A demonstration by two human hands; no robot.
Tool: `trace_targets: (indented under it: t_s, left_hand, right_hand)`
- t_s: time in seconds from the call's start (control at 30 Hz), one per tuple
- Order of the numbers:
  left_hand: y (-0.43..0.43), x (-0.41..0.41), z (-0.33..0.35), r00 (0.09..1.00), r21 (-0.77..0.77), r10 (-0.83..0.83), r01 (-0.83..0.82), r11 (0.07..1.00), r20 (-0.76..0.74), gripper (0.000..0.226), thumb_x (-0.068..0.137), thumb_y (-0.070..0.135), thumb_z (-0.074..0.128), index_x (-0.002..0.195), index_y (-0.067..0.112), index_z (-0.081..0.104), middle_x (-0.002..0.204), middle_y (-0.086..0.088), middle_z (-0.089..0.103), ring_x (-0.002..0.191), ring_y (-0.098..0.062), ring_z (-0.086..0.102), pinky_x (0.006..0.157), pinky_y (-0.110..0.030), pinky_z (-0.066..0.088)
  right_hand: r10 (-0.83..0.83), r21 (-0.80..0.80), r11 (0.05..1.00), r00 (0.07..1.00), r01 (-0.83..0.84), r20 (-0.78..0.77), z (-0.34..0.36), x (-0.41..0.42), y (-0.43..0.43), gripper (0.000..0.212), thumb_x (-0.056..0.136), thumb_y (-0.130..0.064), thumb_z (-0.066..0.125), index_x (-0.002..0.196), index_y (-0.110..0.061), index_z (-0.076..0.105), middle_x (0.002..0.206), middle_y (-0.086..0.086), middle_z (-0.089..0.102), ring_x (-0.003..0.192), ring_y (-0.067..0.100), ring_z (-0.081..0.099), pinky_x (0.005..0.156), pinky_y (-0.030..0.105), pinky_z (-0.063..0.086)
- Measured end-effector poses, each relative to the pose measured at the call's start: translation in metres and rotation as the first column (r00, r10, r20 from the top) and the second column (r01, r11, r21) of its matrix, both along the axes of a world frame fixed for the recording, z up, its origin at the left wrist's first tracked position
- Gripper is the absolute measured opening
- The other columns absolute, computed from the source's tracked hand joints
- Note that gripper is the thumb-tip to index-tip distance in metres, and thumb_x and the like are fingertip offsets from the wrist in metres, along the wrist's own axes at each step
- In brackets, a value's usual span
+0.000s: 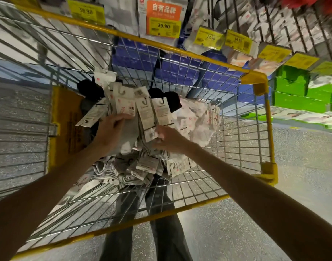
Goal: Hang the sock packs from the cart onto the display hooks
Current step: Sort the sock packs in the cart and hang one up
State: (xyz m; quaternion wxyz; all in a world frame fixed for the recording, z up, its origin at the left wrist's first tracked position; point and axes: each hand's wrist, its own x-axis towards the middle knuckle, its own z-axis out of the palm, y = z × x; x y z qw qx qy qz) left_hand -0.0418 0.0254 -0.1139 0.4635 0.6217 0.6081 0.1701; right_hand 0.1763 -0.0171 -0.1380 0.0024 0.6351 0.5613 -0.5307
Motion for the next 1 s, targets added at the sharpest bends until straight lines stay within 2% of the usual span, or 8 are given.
trace_targets:
  t_s: [0.13,0.23,0.37,0.53,0.6,0.73,0.87,1.0]
  left_hand:
    - [-0.005,0.003,-0.007,0.999,-0.087,-0.037,0.034,0.996,-0.027,0.027,0.102,0.012,0.047,0.105,0.019,0.072,0.141,-0.001,0.055,0.134,-0.018,0.044,0.098,-0.019,0.036]
    - [-0.003,0.007,-0.007,1.000,-0.050,-0.020,0.019,0.999,-0.024,0.027,0.102,0.011,0.047,0.106,0.020,0.072,0.138,-0.001,0.057,0.132,-0.019,0.046,0.095,-0.018,0.035]
    - [0.002,-0.005,-0.002,0.999,-0.027,0.055,-0.055,0.998,0.004,0.028,0.102,0.010,0.045,0.102,0.022,0.069,0.138,-0.001,0.057,0.133,-0.017,0.043,0.101,-0.021,0.035]
    - [0.013,-0.026,0.006,0.997,-0.076,0.078,-0.078,0.994,-0.006,0.028,0.101,0.006,0.045,0.107,0.016,0.070,0.137,-0.003,0.058,0.130,-0.021,0.046,0.097,-0.023,0.035]
    - [0.016,-0.029,0.016,0.995,-0.095,0.096,-0.097,0.991,-0.015,0.028,0.101,0.007,0.044,0.110,0.016,0.070,0.138,-0.003,0.057,0.132,-0.022,0.045,0.098,-0.023,0.033]
    - [0.025,-0.021,0.062,0.999,-0.106,0.037,-0.033,0.994,0.034,0.028,0.100,0.005,0.048,0.113,0.016,0.070,0.134,-0.010,0.059,0.126,-0.028,0.052,0.099,-0.028,0.040]
    - [0.044,0.006,0.144,0.946,-0.202,0.107,-0.046,0.978,0.305,0.027,0.100,0.003,0.048,0.092,0.018,0.068,0.092,0.006,0.073,0.092,-0.018,0.064,0.071,-0.014,0.047]
    - [0.062,0.034,0.233,0.831,-0.327,0.239,-0.074,0.942,0.503,0.022,0.099,0.024,0.056,0.089,0.014,0.072,0.066,0.000,0.071,0.055,-0.014,0.064,0.056,-0.029,0.047]
  right_hand:
    - [0.087,0.027,0.995,0.977,-0.094,0.193,-0.032,-0.048,-0.016,0.082,0.081,-0.053,0.068,0.145,-0.013,0.036,0.151,0.009,0.024,0.134,0.032,0.033,0.103,0.047,0.042]
    - [-0.155,0.066,0.988,0.941,0.142,0.301,-0.032,-0.072,-0.002,0.108,0.075,-0.042,0.077,0.150,-0.010,0.007,0.148,0.020,0.021,0.133,0.040,0.028,0.107,0.049,0.036]
    - [-0.282,0.073,0.958,0.853,0.279,0.438,-0.034,-0.088,0.021,0.104,0.070,-0.027,0.084,0.144,-0.007,0.014,0.137,0.024,0.034,0.127,0.040,0.036,0.106,0.049,0.039]
    - [-0.487,0.129,0.871,0.869,0.475,0.091,-0.018,-0.067,0.031,0.037,0.084,-0.010,0.055,0.121,-0.007,0.054,0.095,0.013,0.065,0.086,0.031,0.064,0.067,0.038,0.055]
    - [-0.670,-0.057,0.742,0.737,0.668,-0.093,0.006,-0.050,0.031,0.018,0.079,-0.008,0.058,0.093,0.000,0.066,0.079,0.012,0.064,0.077,0.032,0.063,0.063,0.036,0.050]
    - [-0.831,-0.334,0.535,0.413,0.776,-0.372,0.082,-0.023,0.029,0.027,0.059,0.000,0.059,0.084,0.007,0.063,0.088,0.015,0.065,0.080,0.029,0.063,0.062,0.027,0.053]
    - [-0.775,-0.412,0.590,0.343,0.694,-0.531,0.174,-0.013,0.029,0.033,0.060,-0.009,0.055,0.090,0.003,0.064,0.080,0.011,0.069,0.068,0.020,0.064,0.058,0.024,0.053]
    - [-0.738,-0.401,0.614,0.316,0.680,-0.596,0.253,-0.016,0.039,0.017,0.082,-0.021,0.069,0.095,-0.012,0.074,0.090,0.009,0.075,0.075,0.018,0.071,0.076,0.033,0.055]
